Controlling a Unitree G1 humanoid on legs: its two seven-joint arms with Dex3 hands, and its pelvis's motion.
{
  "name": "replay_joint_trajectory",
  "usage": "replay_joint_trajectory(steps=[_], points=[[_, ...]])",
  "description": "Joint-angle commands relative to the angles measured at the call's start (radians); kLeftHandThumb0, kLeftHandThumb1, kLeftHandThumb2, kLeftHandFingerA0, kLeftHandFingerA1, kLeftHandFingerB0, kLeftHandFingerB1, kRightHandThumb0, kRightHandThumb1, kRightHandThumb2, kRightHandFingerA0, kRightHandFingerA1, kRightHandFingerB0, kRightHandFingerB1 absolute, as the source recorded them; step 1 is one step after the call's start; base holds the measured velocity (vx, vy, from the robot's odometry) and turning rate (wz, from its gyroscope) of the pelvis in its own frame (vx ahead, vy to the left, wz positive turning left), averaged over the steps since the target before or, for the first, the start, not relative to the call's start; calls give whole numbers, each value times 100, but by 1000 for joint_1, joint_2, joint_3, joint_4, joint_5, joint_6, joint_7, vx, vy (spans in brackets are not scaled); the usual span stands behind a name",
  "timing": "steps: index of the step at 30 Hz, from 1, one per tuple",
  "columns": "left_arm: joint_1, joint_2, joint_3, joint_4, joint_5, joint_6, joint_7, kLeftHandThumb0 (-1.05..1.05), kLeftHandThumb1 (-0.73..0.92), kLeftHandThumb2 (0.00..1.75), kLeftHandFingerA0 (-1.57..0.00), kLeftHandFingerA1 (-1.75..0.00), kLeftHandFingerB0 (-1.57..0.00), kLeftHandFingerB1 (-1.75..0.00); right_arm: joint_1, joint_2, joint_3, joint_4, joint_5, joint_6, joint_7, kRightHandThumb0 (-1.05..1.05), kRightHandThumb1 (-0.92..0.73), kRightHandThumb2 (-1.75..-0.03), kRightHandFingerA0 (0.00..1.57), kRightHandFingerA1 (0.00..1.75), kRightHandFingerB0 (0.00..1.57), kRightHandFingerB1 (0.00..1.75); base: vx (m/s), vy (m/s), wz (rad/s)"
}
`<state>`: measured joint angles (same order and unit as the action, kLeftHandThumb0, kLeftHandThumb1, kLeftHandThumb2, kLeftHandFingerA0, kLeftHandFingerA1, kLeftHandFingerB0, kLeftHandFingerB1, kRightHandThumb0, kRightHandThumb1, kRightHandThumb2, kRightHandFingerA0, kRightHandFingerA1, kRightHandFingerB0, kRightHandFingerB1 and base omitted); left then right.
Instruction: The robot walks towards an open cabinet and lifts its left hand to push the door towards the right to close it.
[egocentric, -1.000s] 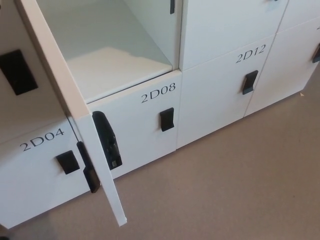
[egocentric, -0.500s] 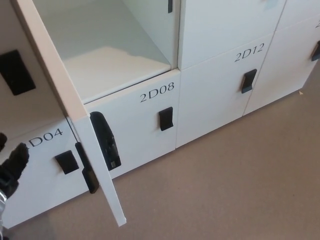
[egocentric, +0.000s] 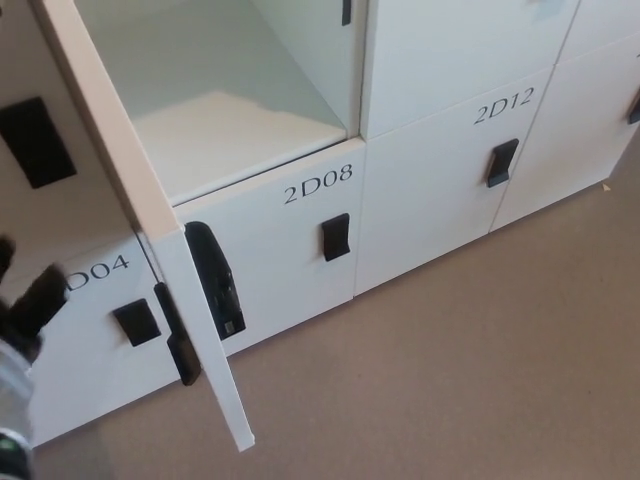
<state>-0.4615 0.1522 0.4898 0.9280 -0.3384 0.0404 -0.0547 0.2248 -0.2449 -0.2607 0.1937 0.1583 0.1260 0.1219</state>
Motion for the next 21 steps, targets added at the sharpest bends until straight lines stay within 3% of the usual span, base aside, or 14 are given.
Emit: replay_joint_trajectory(steps=[1,4,5,8,10,12,13,14,15,16,17,19,20,21], points=[[-160,-285,-259,-451,131,-52,179,-21,73,65,-30,-33,-27,-31,19,-13,7,-35,-26,30,-9,-12,-69,-59,65,66,45,54,0,0,0],[-513,-443,-393,-273,260,-10,309,-24,67,60,-38,-35,-28,-30,57,-14,32,-67,-54,-3,-3,-10,-68,-59,65,68,45,55,0,0,0],[-689,-526,-417,-136,280,-5,333,-21,49,95,-31,-59,-9,-47,72,-12,42,-82,-64,-18,-2,-10,-69,-60,61,66,43,55,0,0,0],[-901,-640,-436,27,287,-2,343,-22,47,94,-23,-54,-10,-47,92,-6,61,-108,-80,-32,-8,-9,-69,-60,62,66,43,55,0,0,13],[-1054,-759,-465,112,302,-2,328,-21,45,93,-30,-59,-9,-47,103,-2,84,-147,-101,-32,-16,-9,-69,-60,62,66,43,55,0,0,6],[-1085,-785,-471,128,306,-3,324,-21,45,93,-30,-59,-9,-47,105,-1,89,-156,-105,-30,-18,-9,-69,-60,62,66,43,55,0,0,0],[-1127,-838,-482,128,301,16,312,-26,63,59,-58,-73,-25,-30,114,0,101,-185,-114,-16,-20,-13,-70,-60,62,66,44,54,0,0,0],[-1152,-870,-486,126,295,30,305,-26,63,59,-58,-73,-25,-30,121,1,109,-205,-120,-7,-22,-13,-70,-60,62,66,44,54,0,0,0],[-1184,-946,-510,113,300,38,287,-19,89,74,-5,-69,0,-15,120,-8,129,-225,-147,-26,-23,-17,-75,-62,60,73,53,65,0,0,0],[-1205,-997,-527,105,304,41,275,-19,89,74,-5,-69,0,-15,119,-16,142,-237,-167,-42,-23,-17,-75,-62,60,73,53,65,0,0,0],[-1211,-1056,-548,105,316,49,259,-32,92,133,0,0,0,0,119,-21,151,-247,-182,-50,-24,-17,-75,-62,60,73,53,65,0,0,0],[-1216,-1110,-566,111,327,58,246,-32,92,133,0,0,0,0,120,-24,159,-258,-191,-50,-26,-17,-75,-62,60,73,53,65,0,0,0],[-1187,-1134,-585,116,336,54,213,-46,92,153,0,0,0,0,118,-23,165,-263,-195,-46,-29,-17,-75,-62,60,73,53,65,0,0,0],[-1187,-1134,-585,116,336,54,213,-46,92,153,0,0,0,0,118,-23,165,-263,-195,-46,-29,-17,-75,-62,60,73,53,65,0,0,0]])
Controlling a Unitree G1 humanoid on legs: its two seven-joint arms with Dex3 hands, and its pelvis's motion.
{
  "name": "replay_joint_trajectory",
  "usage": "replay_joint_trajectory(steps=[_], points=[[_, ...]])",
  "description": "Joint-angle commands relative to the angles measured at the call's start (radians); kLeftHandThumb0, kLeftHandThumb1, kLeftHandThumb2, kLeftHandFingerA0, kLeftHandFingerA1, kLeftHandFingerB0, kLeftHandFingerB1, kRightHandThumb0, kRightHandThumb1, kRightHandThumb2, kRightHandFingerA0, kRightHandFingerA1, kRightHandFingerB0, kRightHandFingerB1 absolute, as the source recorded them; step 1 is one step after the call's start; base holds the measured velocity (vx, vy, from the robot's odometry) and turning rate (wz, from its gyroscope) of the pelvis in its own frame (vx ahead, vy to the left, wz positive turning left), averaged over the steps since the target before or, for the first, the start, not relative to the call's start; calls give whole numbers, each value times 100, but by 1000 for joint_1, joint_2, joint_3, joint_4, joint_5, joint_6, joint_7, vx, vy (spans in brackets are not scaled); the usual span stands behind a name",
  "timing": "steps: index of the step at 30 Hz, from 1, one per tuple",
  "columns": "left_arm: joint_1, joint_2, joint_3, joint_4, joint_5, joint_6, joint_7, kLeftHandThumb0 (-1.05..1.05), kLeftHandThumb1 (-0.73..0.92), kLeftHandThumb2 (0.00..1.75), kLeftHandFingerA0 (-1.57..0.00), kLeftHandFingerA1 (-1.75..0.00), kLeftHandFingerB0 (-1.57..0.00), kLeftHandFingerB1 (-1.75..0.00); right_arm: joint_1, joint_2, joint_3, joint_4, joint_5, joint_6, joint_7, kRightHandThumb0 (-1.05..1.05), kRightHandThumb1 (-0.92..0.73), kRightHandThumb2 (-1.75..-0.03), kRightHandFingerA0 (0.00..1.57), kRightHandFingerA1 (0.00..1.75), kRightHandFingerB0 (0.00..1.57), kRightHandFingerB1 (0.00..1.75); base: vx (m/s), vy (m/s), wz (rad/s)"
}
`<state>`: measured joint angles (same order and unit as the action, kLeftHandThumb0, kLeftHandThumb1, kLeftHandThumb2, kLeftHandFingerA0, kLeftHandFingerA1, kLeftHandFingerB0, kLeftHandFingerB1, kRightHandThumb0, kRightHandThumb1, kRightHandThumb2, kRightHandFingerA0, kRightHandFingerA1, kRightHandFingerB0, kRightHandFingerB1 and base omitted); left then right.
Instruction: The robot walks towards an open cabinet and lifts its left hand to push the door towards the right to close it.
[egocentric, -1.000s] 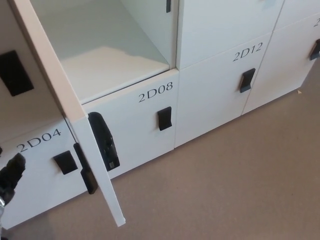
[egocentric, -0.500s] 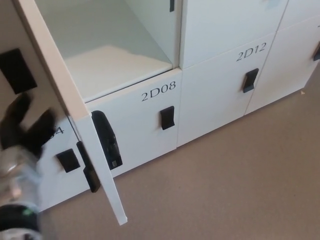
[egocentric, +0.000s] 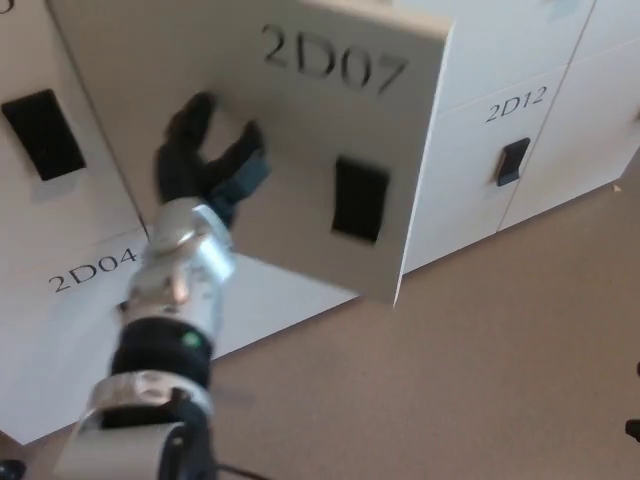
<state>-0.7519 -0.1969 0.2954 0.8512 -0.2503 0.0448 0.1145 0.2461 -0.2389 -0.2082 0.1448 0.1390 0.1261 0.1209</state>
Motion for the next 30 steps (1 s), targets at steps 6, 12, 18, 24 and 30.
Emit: replay_joint_trajectory(steps=[6,12,18,24,30], points=[[-769,-797,-494,235,304,39,-76,-68,92,136,0,0,0,0,89,-30,119,-208,-174,-47,-24,-17,-75,-62,60,73,53,65,0,0,-3],[-654,-552,-595,122,342,77,-130,-30,57,103,-16,-50,-9,-49,101,-41,107,-186,-156,-66,-10,-17,-75,-62,60,73,53,65,0,0,0],[-537,-333,-655,74,356,67,-187,-51,65,59,-31,-33,-22,-29,119,-42,114,-162,-162,-151,-1,-8,-70,-60,62,66,47,57,0,0,0],[-587,-44,-584,273,335,-29,-202,-44,62,60,-33,-36,-25,-30,164,-19,121,-212,-147,-38,-14,-9,-69,-60,63,64,47,56,0,0,0],[-733,241,-538,382,333,67,-179,-39,64,59,-46,-48,-17,-28,223,-8,136,-249,-153,-50,-14,-6,-71,-60,63,64,47,56,0,0,0]])
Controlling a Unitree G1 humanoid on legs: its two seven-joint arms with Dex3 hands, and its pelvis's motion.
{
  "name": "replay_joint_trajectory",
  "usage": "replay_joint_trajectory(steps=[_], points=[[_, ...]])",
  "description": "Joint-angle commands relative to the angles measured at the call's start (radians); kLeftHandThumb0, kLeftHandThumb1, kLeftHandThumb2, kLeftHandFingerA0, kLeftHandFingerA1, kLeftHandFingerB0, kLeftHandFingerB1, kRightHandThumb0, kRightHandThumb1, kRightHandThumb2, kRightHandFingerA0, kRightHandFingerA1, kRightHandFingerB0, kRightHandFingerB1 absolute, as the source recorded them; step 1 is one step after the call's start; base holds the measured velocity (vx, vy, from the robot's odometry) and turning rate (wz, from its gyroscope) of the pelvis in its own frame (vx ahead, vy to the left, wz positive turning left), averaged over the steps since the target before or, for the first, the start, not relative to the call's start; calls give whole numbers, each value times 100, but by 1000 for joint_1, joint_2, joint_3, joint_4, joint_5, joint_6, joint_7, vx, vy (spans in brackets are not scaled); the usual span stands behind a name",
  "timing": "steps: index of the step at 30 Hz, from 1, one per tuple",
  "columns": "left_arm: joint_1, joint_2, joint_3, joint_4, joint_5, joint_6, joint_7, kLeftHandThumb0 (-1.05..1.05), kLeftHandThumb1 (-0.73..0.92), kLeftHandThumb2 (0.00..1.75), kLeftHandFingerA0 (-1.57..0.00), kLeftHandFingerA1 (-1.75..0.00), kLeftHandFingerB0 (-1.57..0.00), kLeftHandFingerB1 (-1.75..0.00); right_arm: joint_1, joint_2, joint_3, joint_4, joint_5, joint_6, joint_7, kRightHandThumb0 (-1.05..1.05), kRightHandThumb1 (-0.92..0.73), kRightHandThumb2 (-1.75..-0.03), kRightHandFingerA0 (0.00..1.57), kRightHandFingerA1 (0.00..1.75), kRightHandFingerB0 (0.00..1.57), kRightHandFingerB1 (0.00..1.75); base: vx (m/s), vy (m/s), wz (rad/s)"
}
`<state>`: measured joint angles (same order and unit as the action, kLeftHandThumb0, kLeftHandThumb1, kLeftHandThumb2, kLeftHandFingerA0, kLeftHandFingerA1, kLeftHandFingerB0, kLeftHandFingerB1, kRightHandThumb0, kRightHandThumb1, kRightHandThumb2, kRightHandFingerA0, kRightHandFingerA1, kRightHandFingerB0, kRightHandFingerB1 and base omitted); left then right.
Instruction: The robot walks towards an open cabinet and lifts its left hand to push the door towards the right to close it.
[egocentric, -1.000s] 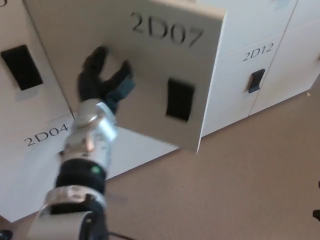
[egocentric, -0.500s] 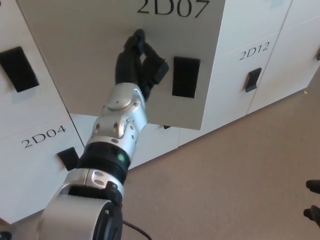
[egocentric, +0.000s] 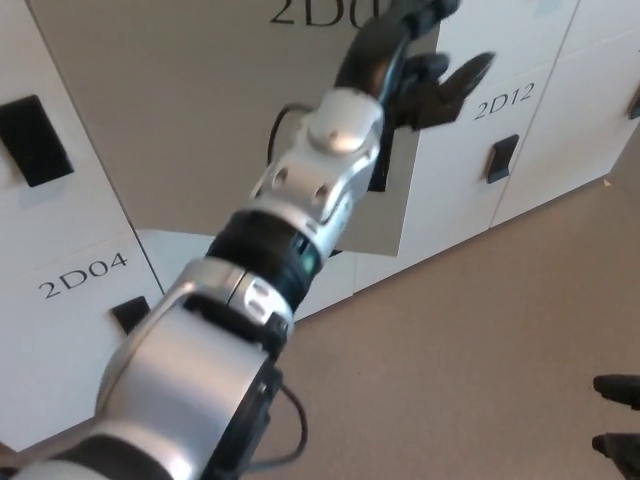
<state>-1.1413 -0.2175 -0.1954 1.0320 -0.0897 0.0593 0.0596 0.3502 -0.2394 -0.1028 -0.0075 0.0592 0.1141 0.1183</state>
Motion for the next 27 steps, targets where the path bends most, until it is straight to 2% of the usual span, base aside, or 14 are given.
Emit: replay_joint_trajectory(steps=[1,2,3,4,5,7,15,16,17,19,20,27], points=[[-384,479,-2,249,162,94,-85,-31,58,107,0,-49,0,-48,150,-5,20,-117,-61,-47,-8,-9,-72,-60,63,66,47,58,0,0,0],[-389,553,16,262,151,100,-88,-55,64,74,-8,-25,-7,-26,159,-6,12,-125,-50,-49,-1,-9,-72,-61,62,66,46,58,0,0,0],[-389,553,16,262,151,100,-88,-55,64,74,-8,-25,-7,-26,159,-6,12,-125,-50,-49,-1,-9,-72,-61,62,66,46,58,0,0,0],[-392,597,26,271,143,102,-91,-55,64,74,-8,-25,-7,-26,164,-8,8,-131,-44,-50,3,-9,-72,-61,62,66,46,58,0,0,0],[-378,650,29,276,141,99,-105,-50,67,63,-9,-26,-8,-23,168,-9,-2,-136,-26,-43,14,-9,-72,-60,61,65,44,56,0,0,0],[-348,723,36,284,136,93,-118,-51,67,63,-9,-26,-9,-25,173,-10,-13,-137,-3,-36,29,-10,-72,-60,61,65,44,55,0,0,0],[-255,806,52,298,118,71,-129,-51,69,63,-9,-26,-8,-24,177,-17,-17,-147,2,-27,37,-9,-72,-60,60,64,44,55,0,0,0],[-239,815,56,300,113,69,-137,-51,72,61,-5,-28,-5,-26,179,-15,-19,-149,3,-26,35,-9,-73,-61,60,64,44,55,0,0,0],[-194,838,65,304,105,58,-148,-55,68,69,-9,-26,-8,-25,185,-10,-29,-156,9,-20,30,-11,-72,-60,59,63,42,55,0,0,0],[-155,858,69,308,102,47,-153,-55,68,69,-9,-26,-8,-25,189,-7,-38,-164,17,-14,28,-11,-72,-60,59,63,42,55,0,0,0],[-130,873,77,310,96,39,-155,-30,57,104,0,-48,0,-48,193,-8,-41,-168,18,-15,28,-11,-73,-61,58,63,42,55,0,0,0],[-5,925,49,318,142,-12,-160,-30,55,104,0,-47,0,-46,213,-32,-86,-146,37,-47,64,-13,-72,-61,57,63,41,56,0,0,0]])
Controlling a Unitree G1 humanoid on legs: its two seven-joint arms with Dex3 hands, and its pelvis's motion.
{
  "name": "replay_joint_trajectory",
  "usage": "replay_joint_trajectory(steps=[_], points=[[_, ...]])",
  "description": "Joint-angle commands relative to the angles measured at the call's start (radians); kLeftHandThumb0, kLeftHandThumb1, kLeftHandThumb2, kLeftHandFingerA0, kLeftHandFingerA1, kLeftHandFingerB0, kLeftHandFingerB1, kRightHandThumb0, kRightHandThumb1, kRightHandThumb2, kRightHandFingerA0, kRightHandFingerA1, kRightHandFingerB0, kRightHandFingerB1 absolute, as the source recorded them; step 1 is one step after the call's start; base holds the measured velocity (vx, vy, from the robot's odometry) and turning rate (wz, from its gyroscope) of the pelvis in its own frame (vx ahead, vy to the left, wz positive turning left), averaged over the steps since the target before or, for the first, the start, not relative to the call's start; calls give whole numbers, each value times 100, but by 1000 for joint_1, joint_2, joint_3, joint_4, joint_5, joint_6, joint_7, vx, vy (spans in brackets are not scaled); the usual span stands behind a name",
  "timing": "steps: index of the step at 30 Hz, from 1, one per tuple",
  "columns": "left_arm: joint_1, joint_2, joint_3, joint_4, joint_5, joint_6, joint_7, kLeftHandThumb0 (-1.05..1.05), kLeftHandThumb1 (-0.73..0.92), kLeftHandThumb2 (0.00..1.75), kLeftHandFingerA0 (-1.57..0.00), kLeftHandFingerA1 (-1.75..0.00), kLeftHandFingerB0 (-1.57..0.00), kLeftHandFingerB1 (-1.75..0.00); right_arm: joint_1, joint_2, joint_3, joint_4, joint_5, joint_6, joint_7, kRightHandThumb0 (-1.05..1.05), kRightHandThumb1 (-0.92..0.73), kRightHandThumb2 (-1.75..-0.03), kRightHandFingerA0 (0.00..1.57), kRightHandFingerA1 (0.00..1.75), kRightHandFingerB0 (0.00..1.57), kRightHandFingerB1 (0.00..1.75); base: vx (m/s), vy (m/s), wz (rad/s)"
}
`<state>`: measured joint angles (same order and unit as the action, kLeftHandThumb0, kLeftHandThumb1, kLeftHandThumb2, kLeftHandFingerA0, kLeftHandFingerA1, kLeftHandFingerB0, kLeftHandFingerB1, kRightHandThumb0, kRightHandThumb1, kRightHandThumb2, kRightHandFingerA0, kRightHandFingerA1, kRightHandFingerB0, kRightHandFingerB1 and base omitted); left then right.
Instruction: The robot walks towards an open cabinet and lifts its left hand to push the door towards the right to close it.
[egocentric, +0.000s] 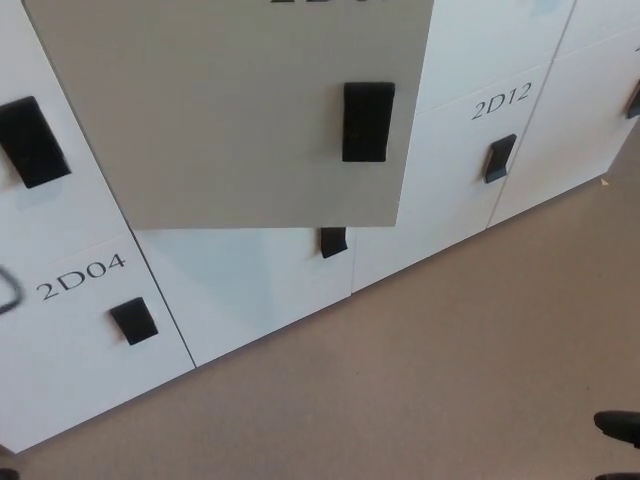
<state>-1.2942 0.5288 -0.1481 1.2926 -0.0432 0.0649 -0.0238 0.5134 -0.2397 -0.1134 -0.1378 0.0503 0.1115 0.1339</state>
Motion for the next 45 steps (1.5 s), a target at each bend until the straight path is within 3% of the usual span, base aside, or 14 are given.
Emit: replay_joint_trajectory(steps=[1,3,5,11,12,15,16,19,21,27,28,41,43,45], points=[[155,179,-5,57,103,-20,-81,-30,55,104,0,-47,0,-46,50,-33,-80,-13,48,-46,53,-13,-72,-61,57,63,41,56,0,0,0],[177,173,-26,51,128,-52,-85,-53,69,62,-20,-30,-16,-27,44,-31,-84,-2,43,-54,55,-13,-72,-61,57,62,41,55,0,0,0],[202,152,-31,40,135,-87,-99,-28,49,100,-7,-50,-6,-49,43,-30,-88,3,40,-55,59,-13,-72,-61,56,62,41,55,0,0,0],[283,43,-97,-42,188,-209,-146,-29,48,101,-7,-50,-6,-49,54,-28,-102,4,44,-57,69,-12,-72,-61,57,62,42,56,0,0,6],[324,3,-113,-99,184,-251,-171,-52,65,61,-25,-31,-20,-28,57,-28,-102,2,41,-58,69,-12,-73,-61,57,62,41,55,0,0,0],[446,-86,-171,-301,182,-312,-224,-53,65,60,-25,-30,-21,-28,72,-24,-99,-12,32,-57,66,-12,-73,-61,56,61,41,55,0,0,0],[504,-111,-212,-428,185,-310,-240,-27,47,99,-8,-50,-7,-49,77,-18,-97,-20,31,-55,63,-12,-73,-59,56,61,40,54,0,0,0],[569,-135,-251,-570,188,-301,-258,-27,47,99,-8,-50,-7,-49,81,-13,-96,-28,32,-54,60,-12,-73,-59,56,61,40,54,0,0,0],[639,-167,-316,-746,203,-299,-269,-50,65,61,-29,-32,-21,-29,74,-10,-97,-26,35,-58,58,-11,-72,-59,56,62,41,55,0,0,0],[885,-120,-435,-1233,141,-225,-322,-50,68,61,-35,-33,-31,-30,24,-18,-81,-14,17,-30,50,-11,-73,-61,57,61,42,54,0,0,-1],[1075,-47,-462,-1406,121,-254,-317,-59,53,86,-31,-47,-28,-45,-7,-22,-70,10,10,-29,53,-11,-71,-60,60,64,45,57,0,0,0],[1560,42,-198,-1335,-10,-370,-244,-60,57,90,-41,-52,-33,-46,-100,-35,-52,96,5,-3,68,-9,-71,-60,63,65,47,57,25,-29,12],[1595,20,-138,-1293,-52,-393,-261,-56,66,61,-49,-37,-46,-36,-106,-30,-48,121,7,-10,70,-10,-71,-60,62,65,46,57,82,-131,-9],[1592,8,-93,-1257,-85,-392,-289,-56,57,93,-40,-52,-32,-47,-99,-26,-40,133,0,-16,67,-9,-71,-60,62,65,46,56,79,-105,-3]])
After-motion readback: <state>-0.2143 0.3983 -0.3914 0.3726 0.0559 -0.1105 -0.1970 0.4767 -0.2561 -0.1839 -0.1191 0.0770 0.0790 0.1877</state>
